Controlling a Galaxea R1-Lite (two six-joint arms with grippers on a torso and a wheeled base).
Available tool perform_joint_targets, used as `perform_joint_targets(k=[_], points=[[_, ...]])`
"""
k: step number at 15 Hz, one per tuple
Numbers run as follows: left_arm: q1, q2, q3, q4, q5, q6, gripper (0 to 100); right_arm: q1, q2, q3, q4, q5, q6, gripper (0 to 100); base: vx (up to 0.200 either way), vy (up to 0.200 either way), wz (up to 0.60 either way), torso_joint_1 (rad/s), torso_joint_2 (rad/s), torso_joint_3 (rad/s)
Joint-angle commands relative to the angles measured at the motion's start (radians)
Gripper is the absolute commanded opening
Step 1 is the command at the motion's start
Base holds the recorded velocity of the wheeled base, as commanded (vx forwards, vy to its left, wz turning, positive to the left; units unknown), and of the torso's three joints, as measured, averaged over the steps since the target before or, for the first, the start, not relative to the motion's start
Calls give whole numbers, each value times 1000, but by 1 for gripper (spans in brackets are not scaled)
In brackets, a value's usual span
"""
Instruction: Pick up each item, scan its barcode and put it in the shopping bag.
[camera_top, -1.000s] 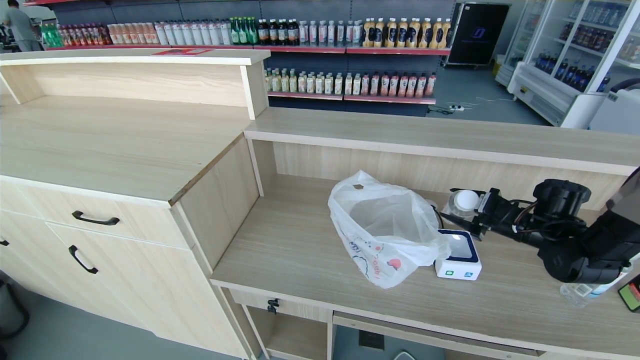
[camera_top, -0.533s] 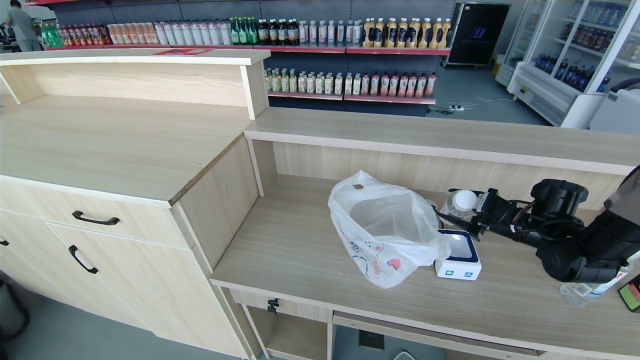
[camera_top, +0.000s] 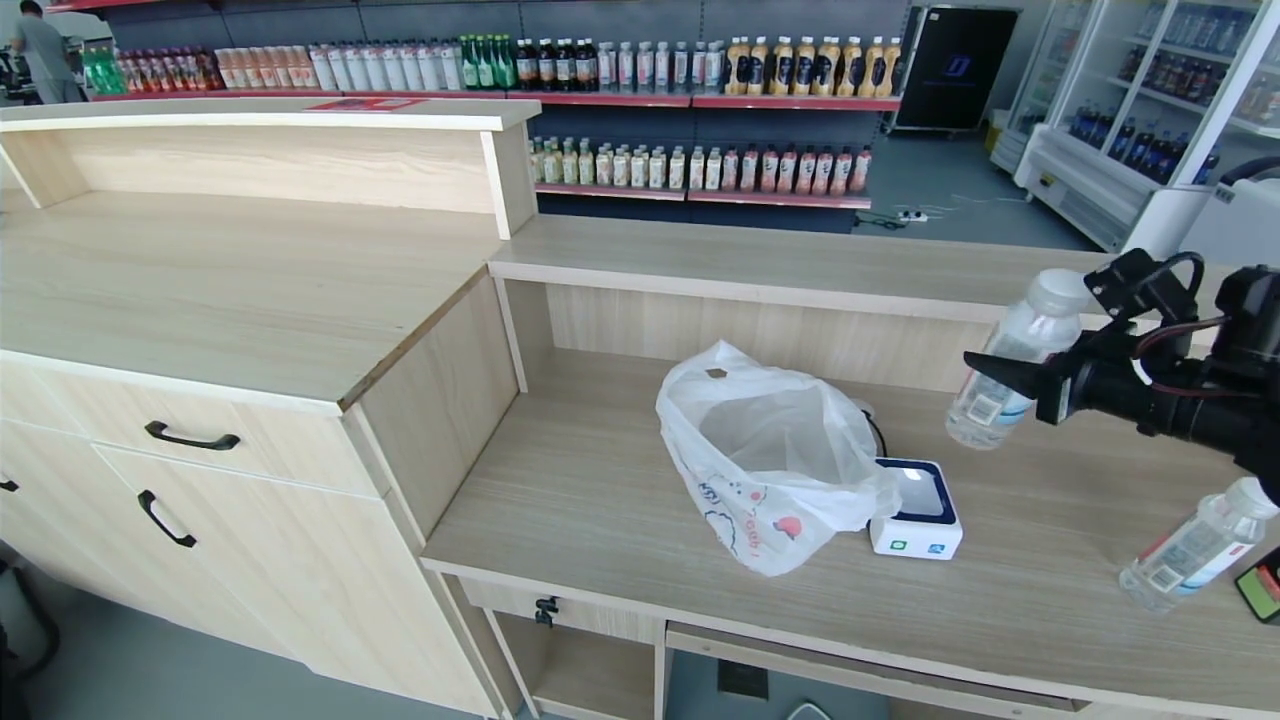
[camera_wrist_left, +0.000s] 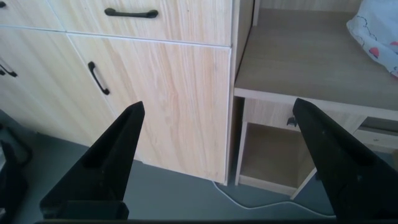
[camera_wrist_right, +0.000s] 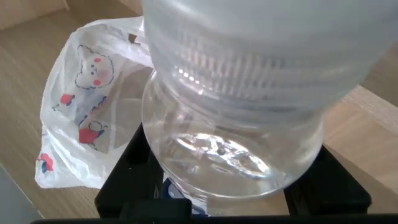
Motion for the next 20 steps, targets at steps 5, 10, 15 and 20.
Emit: perform_joint_targets(k=[5, 10, 15, 20], points=[[0, 0, 0, 0, 0, 0, 100, 77, -177, 138, -28, -473, 95, 0, 0, 0, 0, 0, 0, 0], [0, 0, 0, 0, 0, 0, 100, 131, -160, 138, -78, -496, 144, 0, 0, 0, 0, 0, 0, 0], [0, 0, 0, 0, 0, 0, 100, 154, -88, 126, -113, -532, 153, 0, 0, 0, 0, -133, 310, 176], [0, 0, 0, 0, 0, 0, 100, 157, -39, 118, -209, -539, 132, 0, 0, 0, 0, -46, 117, 66]])
